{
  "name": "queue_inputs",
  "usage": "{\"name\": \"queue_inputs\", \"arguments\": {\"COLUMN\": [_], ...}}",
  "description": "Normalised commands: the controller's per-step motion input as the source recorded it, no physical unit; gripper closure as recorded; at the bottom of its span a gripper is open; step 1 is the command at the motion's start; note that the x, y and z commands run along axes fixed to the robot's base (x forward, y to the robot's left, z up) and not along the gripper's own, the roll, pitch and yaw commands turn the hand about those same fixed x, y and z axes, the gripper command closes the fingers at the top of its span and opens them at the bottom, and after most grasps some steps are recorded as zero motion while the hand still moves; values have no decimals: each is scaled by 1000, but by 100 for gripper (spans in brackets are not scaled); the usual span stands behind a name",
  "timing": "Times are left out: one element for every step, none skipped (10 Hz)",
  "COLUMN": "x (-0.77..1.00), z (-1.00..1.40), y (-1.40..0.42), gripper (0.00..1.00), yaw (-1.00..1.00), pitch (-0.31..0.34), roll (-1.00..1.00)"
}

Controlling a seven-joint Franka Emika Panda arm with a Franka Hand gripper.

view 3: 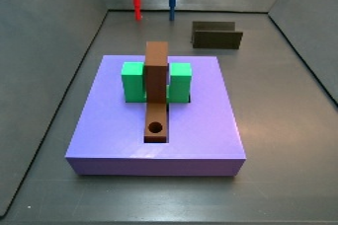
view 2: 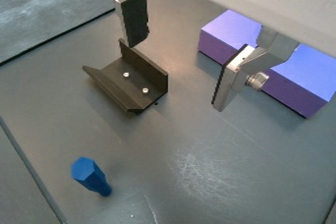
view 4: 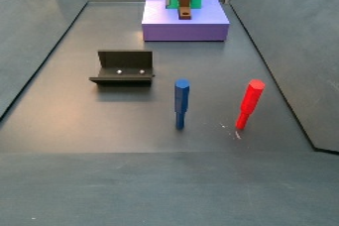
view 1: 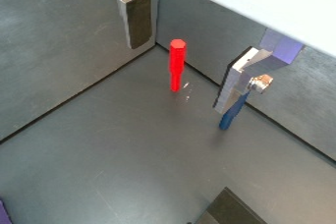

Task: Pick up the blue object. Move up. Move to above the board. Insert the blue object.
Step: Pick up the blue object.

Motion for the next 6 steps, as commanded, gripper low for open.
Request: {"name": "queue_inputs", "arguments": {"x": [0,0,0,229,369,286], "z": [-77,-114,-100,-117,-131,-169], "y": [77,254,529,583,609,546], "gripper": [0,0,0,0,0,0], "yaw": [0,0,0,0,0,0], "pitch": [-26,-56,-60,0,17,0], "roll": [-76,-137,-199,-247,-304,-284]}}
